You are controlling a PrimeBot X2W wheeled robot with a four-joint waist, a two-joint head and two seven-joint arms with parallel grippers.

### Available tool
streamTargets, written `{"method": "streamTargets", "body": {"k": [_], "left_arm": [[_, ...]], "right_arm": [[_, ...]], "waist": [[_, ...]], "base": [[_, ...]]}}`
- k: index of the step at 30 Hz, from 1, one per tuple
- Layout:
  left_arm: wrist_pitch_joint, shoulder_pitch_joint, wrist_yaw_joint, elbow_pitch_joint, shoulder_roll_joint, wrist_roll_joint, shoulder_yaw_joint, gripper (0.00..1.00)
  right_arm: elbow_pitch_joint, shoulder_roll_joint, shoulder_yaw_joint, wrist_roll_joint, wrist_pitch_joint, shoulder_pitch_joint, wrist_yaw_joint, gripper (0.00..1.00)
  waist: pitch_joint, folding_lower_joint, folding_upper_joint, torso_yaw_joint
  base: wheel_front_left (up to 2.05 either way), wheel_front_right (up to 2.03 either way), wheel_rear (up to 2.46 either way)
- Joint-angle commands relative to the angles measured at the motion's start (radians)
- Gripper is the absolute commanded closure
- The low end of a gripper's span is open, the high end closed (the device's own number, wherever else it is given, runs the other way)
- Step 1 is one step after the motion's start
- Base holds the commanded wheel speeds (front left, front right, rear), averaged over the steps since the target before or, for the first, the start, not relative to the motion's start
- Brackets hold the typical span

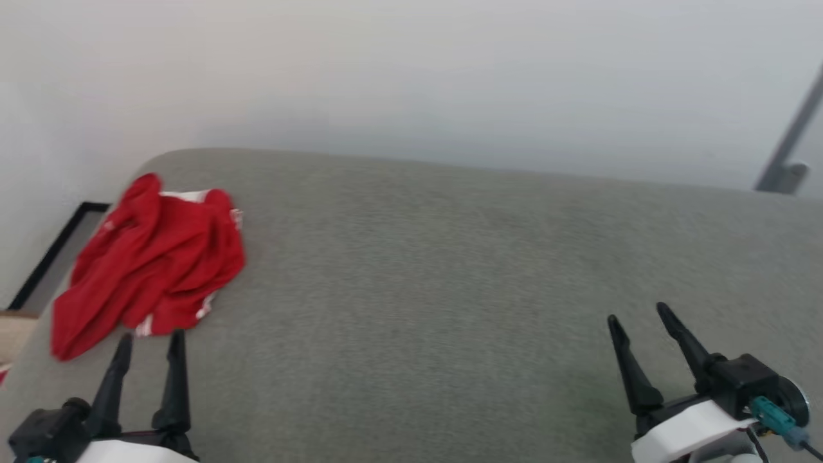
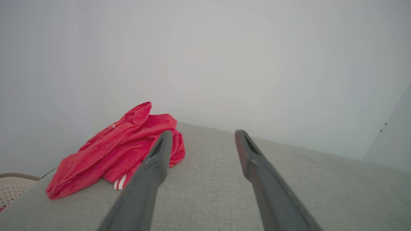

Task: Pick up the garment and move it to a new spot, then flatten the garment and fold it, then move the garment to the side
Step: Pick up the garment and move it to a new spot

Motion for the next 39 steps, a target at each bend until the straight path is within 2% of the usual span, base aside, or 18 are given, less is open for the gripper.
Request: {"method": "streamTargets", "body": {"k": [1,12,16,24,31,39], "left_arm": [[-0.006,0.007,-0.003,0.002,0.003,-0.004,0.011,0.0],[-0.006,0.03,-0.003,0.017,-0.018,0.008,0.082,0.0],[-0.005,0.038,-0.003,0.018,-0.026,0.013,0.099,0.0],[-0.006,0.047,-0.003,0.007,-0.051,0.022,0.135,0.0],[-0.006,0.018,-0.003,0.019,-0.059,0.008,0.15,0.0],[0.035,-0.113,-0.003,0.124,-0.001,-0.054,0.057,0.0]], "right_arm": [[0.005,-0.001,0.011,0.006,-0.005,-0.015,0.0,0.0],[0.028,0.01,0.091,0.036,-0.005,-0.054,0.0,0.0],[0.037,0.013,0.117,0.042,-0.005,-0.07,0.0,0.0],[0.052,0.009,0.162,0.058,-0.005,-0.115,0.0,0.0],[0.054,-0.001,0.161,0.063,-0.005,-0.122,0.0,0.0],[0.031,-0.018,0.103,0.042,-0.005,-0.108,0.0,0.0]], "waist": [[-0.015,0.0,0.0,0.047],[-0.038,0.0,0.0,0.239],[-0.039,0.0,0.0,0.287],[-0.019,0.0,0.0,0.312],[-0.01,0.0,0.0,0.319],[0.026,0.0,0.0,0.3]], "base": [[0.0,0.0,0.0],[0.0,0.0,0.0],[0.0,0.0,0.0],[0.0,0.0,0.0],[0.0,0.0,0.0],[0.0,0.0,0.0]]}}
